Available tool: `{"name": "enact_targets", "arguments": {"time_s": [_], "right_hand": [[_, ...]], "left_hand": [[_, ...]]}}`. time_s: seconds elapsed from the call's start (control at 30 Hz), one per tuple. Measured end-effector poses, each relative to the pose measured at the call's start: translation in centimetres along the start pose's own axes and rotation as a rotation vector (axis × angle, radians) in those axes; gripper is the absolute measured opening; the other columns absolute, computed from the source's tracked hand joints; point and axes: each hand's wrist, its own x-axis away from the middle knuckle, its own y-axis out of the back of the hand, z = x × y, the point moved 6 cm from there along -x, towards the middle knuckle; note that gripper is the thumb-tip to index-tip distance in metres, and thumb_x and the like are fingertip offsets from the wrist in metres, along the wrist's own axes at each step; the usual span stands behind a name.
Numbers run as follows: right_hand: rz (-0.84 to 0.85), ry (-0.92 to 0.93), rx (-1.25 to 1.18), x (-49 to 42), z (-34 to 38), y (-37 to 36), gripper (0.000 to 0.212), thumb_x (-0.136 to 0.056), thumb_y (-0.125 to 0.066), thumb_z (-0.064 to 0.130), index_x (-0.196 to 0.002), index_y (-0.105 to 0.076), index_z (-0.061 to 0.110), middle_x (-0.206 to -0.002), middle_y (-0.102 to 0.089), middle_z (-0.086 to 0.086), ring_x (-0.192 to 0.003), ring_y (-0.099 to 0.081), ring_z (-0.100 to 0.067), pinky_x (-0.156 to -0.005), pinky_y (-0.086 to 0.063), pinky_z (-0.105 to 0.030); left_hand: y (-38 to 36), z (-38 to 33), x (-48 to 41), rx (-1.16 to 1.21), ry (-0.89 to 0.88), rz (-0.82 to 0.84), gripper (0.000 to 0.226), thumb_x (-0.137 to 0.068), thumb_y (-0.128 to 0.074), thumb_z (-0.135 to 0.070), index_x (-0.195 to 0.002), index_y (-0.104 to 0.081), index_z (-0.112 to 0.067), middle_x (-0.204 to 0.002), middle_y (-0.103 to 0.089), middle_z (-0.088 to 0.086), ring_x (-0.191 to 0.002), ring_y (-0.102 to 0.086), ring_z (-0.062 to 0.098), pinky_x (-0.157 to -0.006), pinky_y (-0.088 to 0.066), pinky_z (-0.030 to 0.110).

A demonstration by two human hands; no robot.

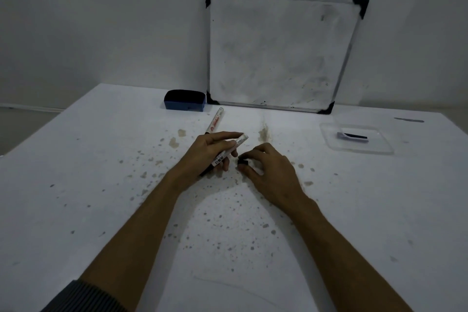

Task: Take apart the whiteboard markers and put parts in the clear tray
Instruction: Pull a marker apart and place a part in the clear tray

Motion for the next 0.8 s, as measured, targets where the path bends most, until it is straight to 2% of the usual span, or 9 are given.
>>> {"name": "enact_targets", "arguments": {"time_s": [0.07, 0.13, 0.23, 0.3, 0.37, 0.47, 0.53, 0.7, 0.8], "right_hand": [[0.009, -0.018, -0.075, 0.0, -0.3, 0.0, 0.023, -0.093, -0.065, 0.045, -0.109, -0.073, 0.03, -0.107, -0.066, 0.009, -0.093, -0.064, -0.011, -0.083, -0.055, -0.038], [0.028, -0.066, -0.181, 0.1, -0.9, 0.2, 0.019, -0.094, -0.067, 0.04, -0.108, -0.071, 0.027, -0.105, -0.068, 0.011, -0.088, -0.062, -0.002, -0.081, -0.054, -0.029], [0.003, -0.172, -0.363, 0.3, -1.8, 1.2, 0.027, -0.097, -0.066, 0.034, -0.123, -0.067, 0.028, -0.107, -0.067, 0.013, -0.078, -0.061, -0.004, -0.071, -0.049, -0.015], [-0.051, -0.224, -0.474, 0.1, -2.3, 2.2, 0.029, -0.1, -0.061, 0.032, -0.128, -0.067, 0.029, -0.114, -0.068, 0.015, -0.087, -0.065, -0.003, -0.075, -0.051, -0.012], [-0.09, -0.305, -0.673, 0.0, -3.3, 2.9, 0.026, -0.101, -0.061, 0.028, -0.124, -0.072, 0.026, -0.114, -0.073, 0.011, -0.092, -0.067, -0.003, -0.079, -0.053, -0.015], [-0.118, -0.479, -1.171, 0.4, -4.8, 3.1, 0.021, -0.098, -0.064, 0.016, -0.117, -0.073, 0.012, -0.108, -0.077, -0.008, -0.079, -0.062, -0.015, -0.076, -0.048, -0.03], [-0.132, -0.525, -1.319, 0.5, -5.5, 3.2, 0.019, -0.097, -0.066, 0.015, -0.113, -0.073, 0.009, -0.111, -0.076, -0.014, -0.076, -0.06, -0.018, -0.076, -0.044, -0.034], [-0.108, -0.499, -1.189, 0.5, -5.1, 3.3, 0.024, -0.097, -0.067, 0.02, -0.113, -0.071, 0.003, -0.11, -0.078, -0.011, -0.076, -0.061, -0.019, -0.07, -0.043, -0.033], [-0.126, -0.512, -1.179, 0.6, -5.2, 3.3, 0.021, -0.096, -0.068, 0.018, -0.111, -0.071, 0.003, -0.107, -0.078, -0.011, -0.076, -0.063, -0.02, -0.077, -0.045, -0.039]], "left_hand": [[0.0, 0.1, -0.1, 0.001, 0.002, -0.008, 0.028, -0.103, -0.056, -0.011, -0.124, -0.073, -0.019, -0.087, -0.072, 0.014, -0.054, -0.06, 0.025, -0.042, -0.048, 0.021], [0.0, 0.1, -0.1, -0.01, 0.007, -0.017, 0.027, -0.103, -0.056, -0.011, -0.122, -0.074, -0.022, -0.086, -0.073, 0.012, -0.055, -0.06, 0.026, -0.041, -0.048, 0.021], [-0.1, 0.4, -0.3, -0.039, 0.004, -0.032, 0.027, -0.103, -0.058, -0.014, -0.123, -0.074, -0.024, -0.086, -0.073, 0.01, -0.056, -0.061, 0.027, -0.04, -0.046, 0.023], [-0.2, 0.4, -0.3, -0.066, -0.017, -0.035, 0.028, -0.103, -0.058, -0.016, -0.126, -0.072, -0.023, -0.088, -0.073, 0.009, -0.057, -0.062, 0.028, -0.041, -0.048, 0.025], [-1.0, 0.3, -0.1, -0.069, -0.041, -0.018, 0.029, -0.103, -0.059, -0.017, -0.129, -0.07, -0.021, -0.088, -0.073, 0.009, -0.058, -0.063, 0.029, -0.044, -0.052, 0.029], [-3.2, 0.2, 0.4, -0.074, -0.064, 0.045, 0.03, -0.102, -0.061, -0.021, -0.13, -0.07, -0.025, -0.09, -0.073, 0.006, -0.06, -0.065, 0.029, -0.049, -0.055, 0.035], [-4.4, 0.3, 0.6, -0.082, -0.072, 0.082, 0.03, -0.102, -0.061, -0.023, -0.13, -0.07, -0.026, -0.09, -0.073, 0.006, -0.061, -0.065, 0.028, -0.05, -0.056, 0.036], [-5.0, 0.6, 0.7, -0.094, -0.089, 0.109, 0.032, -0.101, -0.062, -0.026, -0.132, -0.068, -0.03, -0.094, -0.074, 0.006, -0.062, -0.065, 0.03, -0.053, -0.057, 0.037], [-5.0, 0.8, 0.7, -0.102, -0.095, 0.093, 0.032, -0.101, -0.062, -0.027, -0.133, -0.068, -0.03, -0.096, -0.074, 0.005, -0.061, -0.065, 0.029, -0.053, -0.056, 0.038]]}}
